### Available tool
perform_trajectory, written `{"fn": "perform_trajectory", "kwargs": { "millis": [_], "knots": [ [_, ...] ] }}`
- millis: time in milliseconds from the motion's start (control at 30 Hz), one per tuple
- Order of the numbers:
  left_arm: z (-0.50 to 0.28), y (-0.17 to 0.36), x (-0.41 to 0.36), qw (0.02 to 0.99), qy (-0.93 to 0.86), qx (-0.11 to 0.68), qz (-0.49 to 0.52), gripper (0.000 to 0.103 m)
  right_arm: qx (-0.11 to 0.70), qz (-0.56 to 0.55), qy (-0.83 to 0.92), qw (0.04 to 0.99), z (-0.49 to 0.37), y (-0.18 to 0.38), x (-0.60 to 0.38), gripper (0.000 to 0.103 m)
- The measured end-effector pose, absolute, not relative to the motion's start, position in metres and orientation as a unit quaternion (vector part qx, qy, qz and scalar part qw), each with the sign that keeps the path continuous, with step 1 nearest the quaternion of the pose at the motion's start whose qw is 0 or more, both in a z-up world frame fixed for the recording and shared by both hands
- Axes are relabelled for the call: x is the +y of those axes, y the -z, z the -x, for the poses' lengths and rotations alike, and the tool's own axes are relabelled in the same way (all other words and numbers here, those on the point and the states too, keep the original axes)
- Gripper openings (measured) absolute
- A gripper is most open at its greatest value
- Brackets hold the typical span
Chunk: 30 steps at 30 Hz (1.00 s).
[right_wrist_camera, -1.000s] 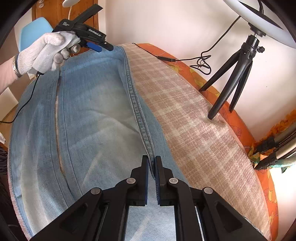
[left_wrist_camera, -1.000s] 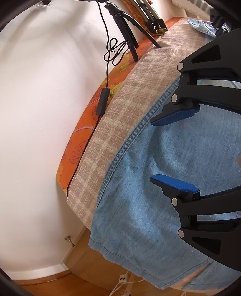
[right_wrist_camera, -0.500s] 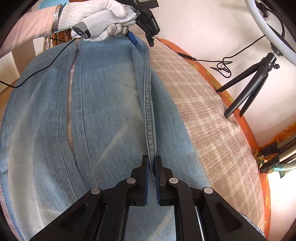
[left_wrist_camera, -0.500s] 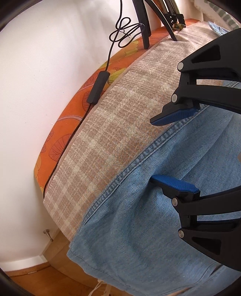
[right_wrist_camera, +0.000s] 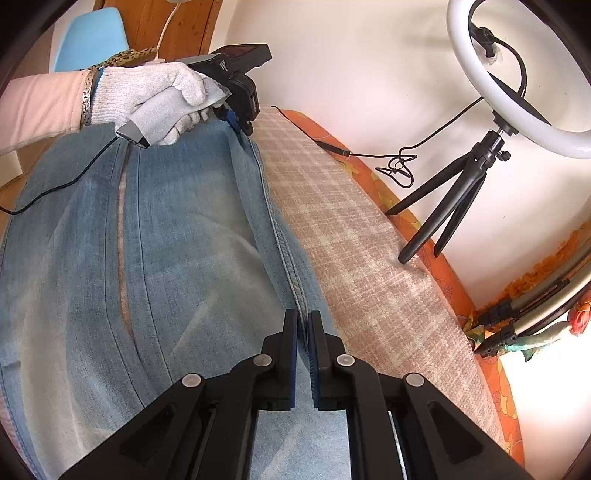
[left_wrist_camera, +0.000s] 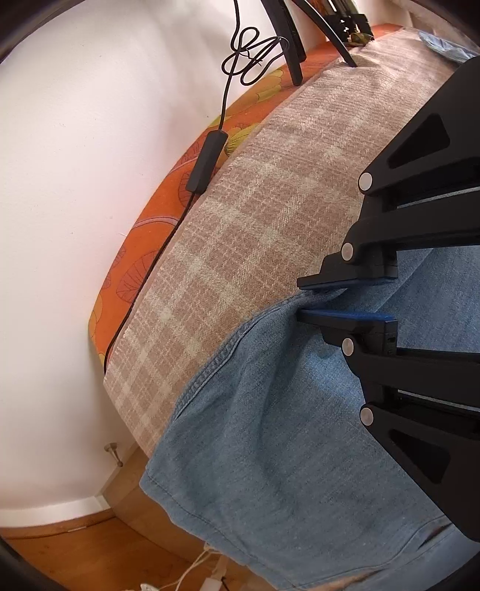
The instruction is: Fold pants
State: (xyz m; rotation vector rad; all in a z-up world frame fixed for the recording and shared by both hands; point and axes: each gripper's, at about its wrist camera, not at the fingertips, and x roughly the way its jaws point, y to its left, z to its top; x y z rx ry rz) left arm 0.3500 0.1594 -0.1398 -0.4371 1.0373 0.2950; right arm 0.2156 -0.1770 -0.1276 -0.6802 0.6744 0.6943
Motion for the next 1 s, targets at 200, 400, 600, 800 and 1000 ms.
{"fn": "perform_trajectory", "kwargs": {
  "millis": [200, 400, 600, 800, 1000],
  "knots": [
    [-0.327, 0.114, 0.164, 0.860, -0.132, 0.453, 0.195, 0.005, 0.310, 0.318, -0.331, 0.833, -0.204, 0.116, -0.178, 0.003],
    [-0.279, 0.077, 0.185, 0.879, -0.134, 0.412, 0.198, 0.004, 0.303, 0.310, -0.344, 0.833, -0.174, 0.099, -0.184, 0.000],
    [-0.251, 0.070, 0.203, 0.877, -0.141, 0.417, 0.192, 0.004, 0.342, 0.296, -0.351, 0.820, -0.175, 0.104, -0.184, 0.006],
    [-0.258, 0.079, 0.196, 0.868, -0.108, 0.436, 0.214, 0.004, 0.350, 0.316, -0.359, 0.806, -0.201, 0.115, -0.159, 0.066],
    [-0.287, 0.097, 0.172, 0.853, -0.080, 0.457, 0.241, 0.040, 0.370, 0.363, -0.343, 0.783, -0.226, 0.153, -0.137, 0.066]
  ]
}}
